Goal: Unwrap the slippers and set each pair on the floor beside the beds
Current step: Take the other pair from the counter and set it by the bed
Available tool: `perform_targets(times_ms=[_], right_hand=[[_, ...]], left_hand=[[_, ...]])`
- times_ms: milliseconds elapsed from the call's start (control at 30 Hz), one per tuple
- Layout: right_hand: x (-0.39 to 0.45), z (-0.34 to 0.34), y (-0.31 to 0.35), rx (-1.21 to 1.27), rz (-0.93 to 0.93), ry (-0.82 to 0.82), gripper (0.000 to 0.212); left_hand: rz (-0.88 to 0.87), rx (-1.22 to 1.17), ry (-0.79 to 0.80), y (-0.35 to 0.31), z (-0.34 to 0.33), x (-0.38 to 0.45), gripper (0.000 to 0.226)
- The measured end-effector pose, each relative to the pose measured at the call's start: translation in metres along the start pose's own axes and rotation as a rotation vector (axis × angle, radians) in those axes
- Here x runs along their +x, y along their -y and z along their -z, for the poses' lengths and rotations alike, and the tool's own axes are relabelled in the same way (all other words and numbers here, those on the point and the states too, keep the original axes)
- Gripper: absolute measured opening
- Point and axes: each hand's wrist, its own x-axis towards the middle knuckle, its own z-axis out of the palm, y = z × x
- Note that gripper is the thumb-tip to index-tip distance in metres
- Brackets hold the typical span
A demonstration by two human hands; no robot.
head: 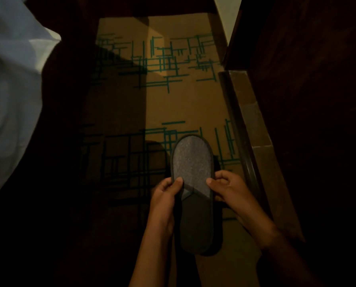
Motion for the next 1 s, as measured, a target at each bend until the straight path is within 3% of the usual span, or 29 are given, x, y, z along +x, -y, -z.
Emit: perform_targets(times_ms=[133,233,433,500,600,667,733,867,900,1000], right_hand=[[0.003,0.0,0.003,-0.033,0.028,-0.003,0.013],[0.007,-0.002,0.006,-0.095,0.057,-0.014,0.005],[0.006,-0.01,0.008,-0.279,0.116,-0.168,0.057],[0.005,-0.01,0.008,-0.241,0.085,-0.123,0.059],[0.004,-0.007,0.01,-0.118,0.095,-0.038,0.017],[0.005,-0.003,0.008,-0.034,0.085,0.005,0.011],[0.004,0.0,0.007,0.041,0.079,0.04,0.021],[-0.001,0.007,0.01,0.08,0.077,0.104,0.061],[-0.003,0.008,0.01,0.098,0.066,0.126,0.061],[-0.005,0.009,0.009,0.203,0.015,0.195,0.06]], left_hand=[[-0.017,0.017,-0.001,-0.004,-0.002,0.002,0.005],[-0.039,0.052,-0.032,-0.006,-0.003,0.002,0.005],[-0.263,0.276,-0.075,-0.011,-0.011,-0.007,0.016],[-0.33,0.338,-0.032,-0.014,-0.015,-0.011,0.019],[-0.398,0.439,0.066,-0.017,-0.014,-0.009,0.026],[-0.404,0.456,0.148,-0.019,-0.014,-0.011,0.02],[-0.391,0.465,0.222,-0.02,-0.014,-0.011,0.018],[-0.34,0.373,0.307,-0.019,-0.014,-0.013,0.009],[-0.318,0.314,0.316,-0.02,-0.016,-0.016,0.002],[-0.261,0.174,0.368,-0.018,-0.015,-0.017,0.025]])
